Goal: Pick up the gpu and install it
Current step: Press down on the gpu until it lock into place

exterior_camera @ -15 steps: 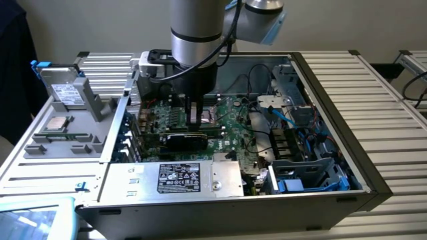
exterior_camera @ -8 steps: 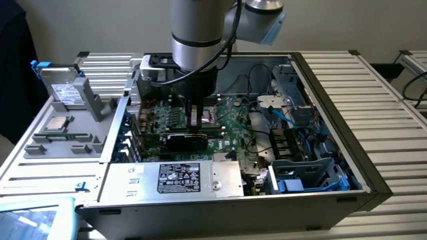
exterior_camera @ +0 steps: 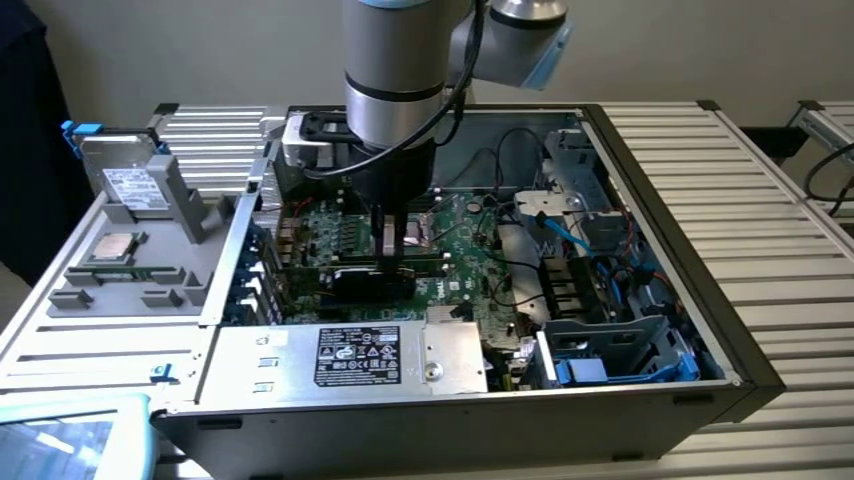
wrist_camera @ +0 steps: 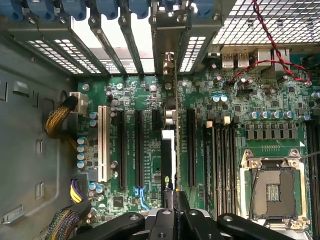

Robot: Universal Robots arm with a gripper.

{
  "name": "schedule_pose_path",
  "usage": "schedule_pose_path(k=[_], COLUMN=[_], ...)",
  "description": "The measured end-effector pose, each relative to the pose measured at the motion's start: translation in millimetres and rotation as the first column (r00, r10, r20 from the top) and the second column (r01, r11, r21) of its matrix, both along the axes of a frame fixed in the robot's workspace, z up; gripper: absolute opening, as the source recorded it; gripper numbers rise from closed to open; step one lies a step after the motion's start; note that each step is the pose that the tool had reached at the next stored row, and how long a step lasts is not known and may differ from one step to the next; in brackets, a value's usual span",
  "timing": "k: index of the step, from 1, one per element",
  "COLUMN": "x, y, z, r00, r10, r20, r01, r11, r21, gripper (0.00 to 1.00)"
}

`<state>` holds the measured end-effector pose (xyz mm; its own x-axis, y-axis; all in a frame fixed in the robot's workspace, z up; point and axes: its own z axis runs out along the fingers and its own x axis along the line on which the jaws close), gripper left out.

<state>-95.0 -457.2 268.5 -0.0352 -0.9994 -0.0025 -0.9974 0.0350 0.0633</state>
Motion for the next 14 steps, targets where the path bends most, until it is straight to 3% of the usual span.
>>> schedule_pose_path(k=[6,10,14], x=[0.1,0.1,0.0], y=[-0.2,0.0,0.3], z=[-4.8,-6.5,-1.1], r00=[1.0000,1.0000,1.0000], r10=[0.000,0.000,0.000], r20=[-0.0010,-0.0008,-0.0075], r01=[0.000,0.000,0.000], r11=[1.0000,1.0000,1.0000], r21=[-0.0016,0.0003,-0.0005], gripper=[0.12,0.12,0.12])
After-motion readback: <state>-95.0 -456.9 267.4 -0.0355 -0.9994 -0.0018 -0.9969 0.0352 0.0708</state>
